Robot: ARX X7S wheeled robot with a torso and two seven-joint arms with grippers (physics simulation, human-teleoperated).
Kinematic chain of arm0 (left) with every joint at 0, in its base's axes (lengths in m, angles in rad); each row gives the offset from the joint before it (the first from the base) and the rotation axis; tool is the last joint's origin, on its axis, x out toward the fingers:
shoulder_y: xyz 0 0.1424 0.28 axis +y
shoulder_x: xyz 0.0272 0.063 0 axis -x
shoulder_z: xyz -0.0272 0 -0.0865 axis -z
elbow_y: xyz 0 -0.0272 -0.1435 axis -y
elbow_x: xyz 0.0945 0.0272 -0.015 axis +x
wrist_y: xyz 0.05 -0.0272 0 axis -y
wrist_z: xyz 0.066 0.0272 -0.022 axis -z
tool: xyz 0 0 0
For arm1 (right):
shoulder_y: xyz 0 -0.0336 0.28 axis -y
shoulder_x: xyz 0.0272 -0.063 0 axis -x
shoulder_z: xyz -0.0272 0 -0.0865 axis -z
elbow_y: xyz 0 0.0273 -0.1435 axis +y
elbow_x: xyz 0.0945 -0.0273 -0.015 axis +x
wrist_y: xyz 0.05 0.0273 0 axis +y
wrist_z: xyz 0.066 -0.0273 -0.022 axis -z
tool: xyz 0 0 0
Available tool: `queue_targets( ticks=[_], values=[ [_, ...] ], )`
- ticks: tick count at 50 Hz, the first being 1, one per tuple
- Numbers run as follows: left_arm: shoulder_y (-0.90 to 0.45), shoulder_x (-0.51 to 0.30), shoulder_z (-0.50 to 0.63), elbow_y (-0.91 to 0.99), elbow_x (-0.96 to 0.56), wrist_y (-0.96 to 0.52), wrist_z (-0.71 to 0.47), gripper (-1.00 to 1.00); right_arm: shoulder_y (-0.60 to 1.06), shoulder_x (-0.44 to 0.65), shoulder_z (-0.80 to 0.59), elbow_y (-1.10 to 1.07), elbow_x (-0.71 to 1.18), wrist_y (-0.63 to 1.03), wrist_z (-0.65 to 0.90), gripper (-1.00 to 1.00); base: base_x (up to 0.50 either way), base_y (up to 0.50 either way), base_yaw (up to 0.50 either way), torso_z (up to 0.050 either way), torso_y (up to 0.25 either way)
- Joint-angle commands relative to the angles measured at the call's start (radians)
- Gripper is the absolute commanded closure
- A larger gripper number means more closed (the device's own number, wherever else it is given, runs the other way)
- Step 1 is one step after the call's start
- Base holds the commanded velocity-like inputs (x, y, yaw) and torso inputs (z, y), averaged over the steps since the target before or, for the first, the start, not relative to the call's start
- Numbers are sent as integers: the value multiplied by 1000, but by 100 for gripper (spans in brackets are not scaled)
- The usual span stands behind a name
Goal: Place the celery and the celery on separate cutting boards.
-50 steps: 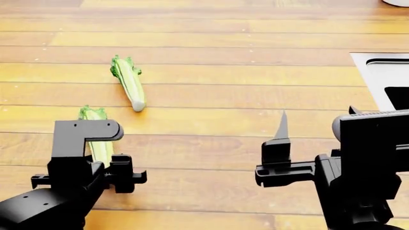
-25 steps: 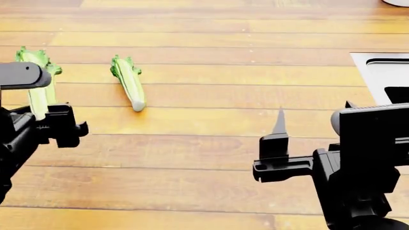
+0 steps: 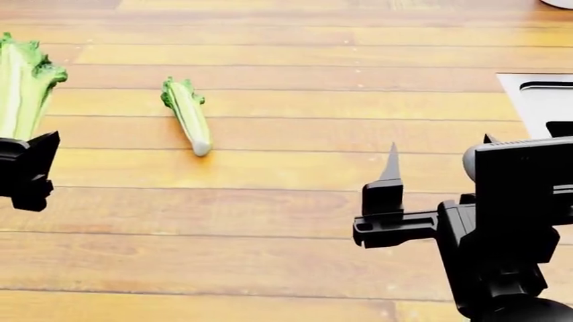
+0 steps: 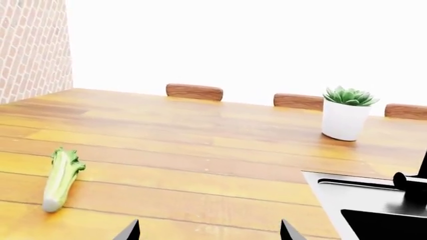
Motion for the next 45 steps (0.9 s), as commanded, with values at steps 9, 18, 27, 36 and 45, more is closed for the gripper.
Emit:
queue_targets(
  ticks=[9,18,27,36,45],
  values=[
    [-3,-49,-5,-19,5,12,5,100,-6,1,-6,-4,2,-10,5,-100,130,469,0,0,0],
    [21,-47,1,-19,8,29,5,100,-5,-1,-21,8,-6,-22,-1,-100,215,466,0,0,1],
    [47,-46,-6,13,-19,24,-9,100,-6,-2,-24,27,4,-24,-13,-100,325,467,0,0,1],
    [42,-34,2,15,-26,29,-21,100,95,-35,-82,108,38,42,-41,-100,195,247,0,0,1],
    [37,-28,-20,52,-90,-1,-58,100,281,-108,-251,448,-49,32,-137,-100,0,0,0,0,1]
  ],
)
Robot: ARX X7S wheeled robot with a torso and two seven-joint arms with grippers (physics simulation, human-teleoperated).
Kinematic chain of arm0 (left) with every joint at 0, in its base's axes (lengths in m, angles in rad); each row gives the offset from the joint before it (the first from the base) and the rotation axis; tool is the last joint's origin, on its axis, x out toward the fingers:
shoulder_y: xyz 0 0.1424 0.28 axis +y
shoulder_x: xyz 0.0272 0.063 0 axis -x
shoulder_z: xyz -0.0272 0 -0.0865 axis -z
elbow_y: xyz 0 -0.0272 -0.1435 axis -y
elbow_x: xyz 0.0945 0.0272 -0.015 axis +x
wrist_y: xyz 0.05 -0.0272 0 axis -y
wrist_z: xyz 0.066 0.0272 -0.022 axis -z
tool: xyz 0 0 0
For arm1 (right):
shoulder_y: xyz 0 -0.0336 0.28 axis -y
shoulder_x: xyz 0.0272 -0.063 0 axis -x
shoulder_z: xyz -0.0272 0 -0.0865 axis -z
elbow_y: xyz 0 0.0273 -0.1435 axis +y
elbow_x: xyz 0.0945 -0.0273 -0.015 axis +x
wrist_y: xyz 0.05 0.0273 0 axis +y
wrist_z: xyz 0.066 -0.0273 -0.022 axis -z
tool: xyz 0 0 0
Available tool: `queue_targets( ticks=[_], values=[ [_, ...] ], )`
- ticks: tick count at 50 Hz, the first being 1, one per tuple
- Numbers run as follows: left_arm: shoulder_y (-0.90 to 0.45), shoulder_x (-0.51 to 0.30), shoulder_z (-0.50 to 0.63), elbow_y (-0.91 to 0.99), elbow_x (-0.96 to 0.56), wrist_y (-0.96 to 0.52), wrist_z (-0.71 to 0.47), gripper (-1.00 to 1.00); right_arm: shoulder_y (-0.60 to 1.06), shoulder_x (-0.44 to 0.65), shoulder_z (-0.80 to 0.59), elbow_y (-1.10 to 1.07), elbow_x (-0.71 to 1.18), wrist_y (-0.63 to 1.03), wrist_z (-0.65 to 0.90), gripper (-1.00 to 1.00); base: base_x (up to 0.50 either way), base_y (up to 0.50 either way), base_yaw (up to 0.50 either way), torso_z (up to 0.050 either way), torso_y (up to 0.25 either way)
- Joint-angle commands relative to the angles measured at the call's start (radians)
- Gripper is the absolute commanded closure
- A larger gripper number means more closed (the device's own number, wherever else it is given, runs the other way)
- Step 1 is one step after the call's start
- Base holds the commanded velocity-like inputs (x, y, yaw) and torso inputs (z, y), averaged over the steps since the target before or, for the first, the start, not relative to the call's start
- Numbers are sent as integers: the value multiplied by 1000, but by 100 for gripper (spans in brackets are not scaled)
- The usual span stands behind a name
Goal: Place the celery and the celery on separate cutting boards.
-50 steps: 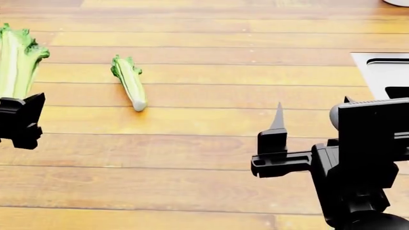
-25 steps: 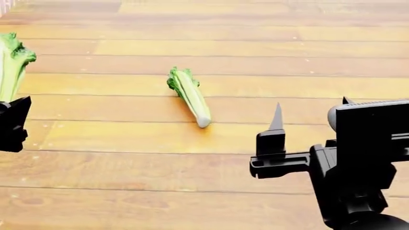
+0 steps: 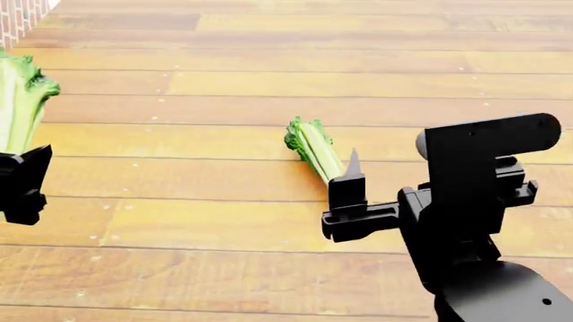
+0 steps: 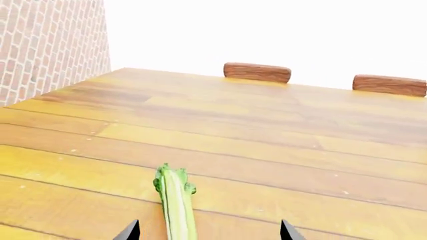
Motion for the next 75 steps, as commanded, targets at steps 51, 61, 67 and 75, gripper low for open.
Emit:
queue_targets(
  ticks=[51,61,67,75],
  values=[
    [97,-25,-22,49,-71,60,-13,100,579,-405,-366,1684,-281,-502,-487,-100,0,0,0,0,0],
    [102,-21,-7,45,-60,74,-11,100,523,-354,-353,1479,-262,-424,-420,100,0,0,0,0,0],
    [111,-22,-3,48,-60,80,-9,100,467,-268,-331,1135,-217,-276,-336,100,0,0,0,0,0],
    [105,-23,-8,50,-80,73,-27,100,400,-150,-255,763,-123,-104,-242,100,0,0,0,0,1]
  ],
)
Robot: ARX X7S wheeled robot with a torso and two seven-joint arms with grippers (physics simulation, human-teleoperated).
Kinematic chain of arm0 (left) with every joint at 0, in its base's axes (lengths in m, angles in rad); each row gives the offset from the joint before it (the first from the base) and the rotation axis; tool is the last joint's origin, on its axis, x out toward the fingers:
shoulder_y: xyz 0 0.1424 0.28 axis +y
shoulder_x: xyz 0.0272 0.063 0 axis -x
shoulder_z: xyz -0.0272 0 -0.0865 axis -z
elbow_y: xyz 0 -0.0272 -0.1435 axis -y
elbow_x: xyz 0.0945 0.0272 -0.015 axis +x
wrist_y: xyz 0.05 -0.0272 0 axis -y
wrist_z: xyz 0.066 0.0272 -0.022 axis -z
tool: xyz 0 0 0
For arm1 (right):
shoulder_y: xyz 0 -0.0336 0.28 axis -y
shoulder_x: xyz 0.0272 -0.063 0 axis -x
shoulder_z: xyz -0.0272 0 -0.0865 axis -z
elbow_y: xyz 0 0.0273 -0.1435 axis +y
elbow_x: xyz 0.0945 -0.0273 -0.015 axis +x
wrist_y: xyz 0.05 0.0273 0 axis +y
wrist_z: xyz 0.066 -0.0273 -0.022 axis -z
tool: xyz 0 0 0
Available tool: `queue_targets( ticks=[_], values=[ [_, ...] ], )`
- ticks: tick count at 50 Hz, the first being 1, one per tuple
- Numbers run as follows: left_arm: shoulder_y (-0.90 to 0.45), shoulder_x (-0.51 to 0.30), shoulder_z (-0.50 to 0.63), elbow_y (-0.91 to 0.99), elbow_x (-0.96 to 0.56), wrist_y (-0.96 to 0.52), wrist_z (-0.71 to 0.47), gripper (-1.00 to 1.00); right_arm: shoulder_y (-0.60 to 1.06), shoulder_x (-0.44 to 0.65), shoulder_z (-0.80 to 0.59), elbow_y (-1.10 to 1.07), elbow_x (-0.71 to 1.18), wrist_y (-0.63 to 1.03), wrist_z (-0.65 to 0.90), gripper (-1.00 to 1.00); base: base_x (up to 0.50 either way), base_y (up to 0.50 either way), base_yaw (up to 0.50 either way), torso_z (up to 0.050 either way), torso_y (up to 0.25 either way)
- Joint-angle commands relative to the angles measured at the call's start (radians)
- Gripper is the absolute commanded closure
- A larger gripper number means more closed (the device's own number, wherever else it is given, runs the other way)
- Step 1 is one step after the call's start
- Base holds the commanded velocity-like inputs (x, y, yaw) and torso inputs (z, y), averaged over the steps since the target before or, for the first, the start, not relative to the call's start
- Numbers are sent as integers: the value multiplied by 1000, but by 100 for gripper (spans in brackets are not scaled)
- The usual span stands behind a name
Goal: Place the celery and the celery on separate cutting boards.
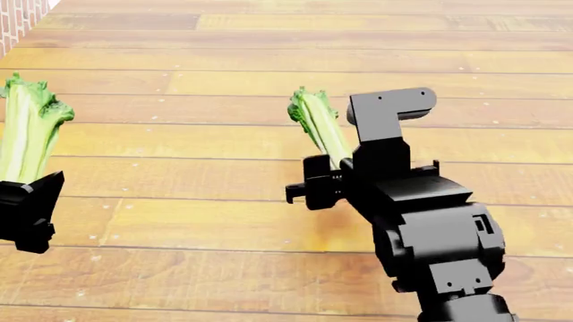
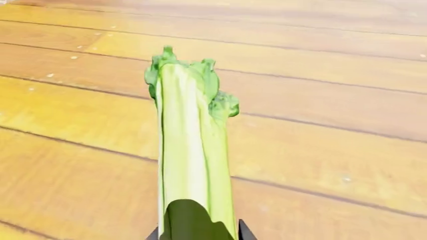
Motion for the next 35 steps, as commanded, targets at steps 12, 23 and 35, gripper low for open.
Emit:
queue_targets(
  ticks=[12,23,35],
  values=[
    [-13,-4,-12,17,-20,16,-36,100,-247,293,267,-898,247,324,228,100,0,0,0,0,1],
    [24,-35,-52,40,-38,33,-34,100,-379,382,433,-1116,382,403,288,100,0,0,0,1,0],
    [-13,-31,-70,77,-127,1,-106,100,-454,413,502,-1163,425,416,311,100,-24,0,0,0,1]
  ],
)
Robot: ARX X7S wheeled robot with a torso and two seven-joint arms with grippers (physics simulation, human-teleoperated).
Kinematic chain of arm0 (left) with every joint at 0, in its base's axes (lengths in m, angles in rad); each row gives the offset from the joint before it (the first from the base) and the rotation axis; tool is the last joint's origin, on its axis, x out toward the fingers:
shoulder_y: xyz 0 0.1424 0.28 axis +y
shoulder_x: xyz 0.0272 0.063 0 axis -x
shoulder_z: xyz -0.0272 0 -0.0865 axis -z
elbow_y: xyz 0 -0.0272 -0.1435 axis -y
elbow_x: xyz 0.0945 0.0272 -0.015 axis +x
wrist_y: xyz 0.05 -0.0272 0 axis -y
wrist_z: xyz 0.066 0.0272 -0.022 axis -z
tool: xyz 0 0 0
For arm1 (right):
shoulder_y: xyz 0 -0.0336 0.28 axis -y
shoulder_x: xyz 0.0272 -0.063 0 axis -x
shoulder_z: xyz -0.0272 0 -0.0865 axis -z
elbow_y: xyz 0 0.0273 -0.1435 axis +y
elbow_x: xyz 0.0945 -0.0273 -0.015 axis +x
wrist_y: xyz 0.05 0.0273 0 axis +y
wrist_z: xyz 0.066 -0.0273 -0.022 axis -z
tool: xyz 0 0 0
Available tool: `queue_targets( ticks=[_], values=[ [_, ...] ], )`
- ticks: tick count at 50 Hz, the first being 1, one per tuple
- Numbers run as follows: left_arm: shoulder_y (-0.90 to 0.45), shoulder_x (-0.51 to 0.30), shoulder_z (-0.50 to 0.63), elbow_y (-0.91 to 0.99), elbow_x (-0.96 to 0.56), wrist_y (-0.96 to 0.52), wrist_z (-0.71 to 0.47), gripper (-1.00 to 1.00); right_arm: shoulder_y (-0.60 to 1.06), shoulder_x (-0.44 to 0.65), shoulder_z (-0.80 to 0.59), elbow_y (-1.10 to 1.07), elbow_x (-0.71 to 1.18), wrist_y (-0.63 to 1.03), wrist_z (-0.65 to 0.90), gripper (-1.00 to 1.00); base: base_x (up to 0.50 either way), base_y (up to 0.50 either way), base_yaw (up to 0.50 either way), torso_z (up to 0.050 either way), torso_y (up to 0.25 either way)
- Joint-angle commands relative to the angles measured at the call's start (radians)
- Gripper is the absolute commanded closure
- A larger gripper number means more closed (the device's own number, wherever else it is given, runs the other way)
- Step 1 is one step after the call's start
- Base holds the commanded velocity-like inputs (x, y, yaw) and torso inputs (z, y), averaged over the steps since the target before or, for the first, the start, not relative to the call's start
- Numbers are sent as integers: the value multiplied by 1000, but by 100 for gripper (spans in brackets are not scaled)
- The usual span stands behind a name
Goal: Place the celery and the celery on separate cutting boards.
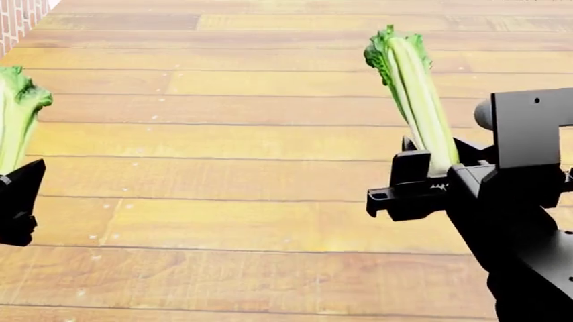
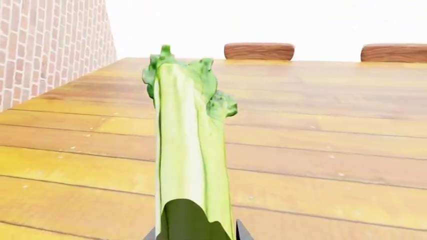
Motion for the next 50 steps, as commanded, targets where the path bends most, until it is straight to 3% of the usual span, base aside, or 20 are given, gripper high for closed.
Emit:
queue_targets(
  ticks=[1,20,50],
  values=[
    [-22,-3,-24,29,-67,-11,-50,100,-93,47,99,-100,57,27,27,100,-395,-1,0,0,10],
    [6,-5,-11,46,-74,1,-53,100,-130,56,124,-138,87,39,50,100,-494,-36,0,0,0],
    [59,-24,-23,71,-93,28,-54,100,-191,61,145,-146,91,-7,37,100,-317,-471,0,0,0]
  ],
)
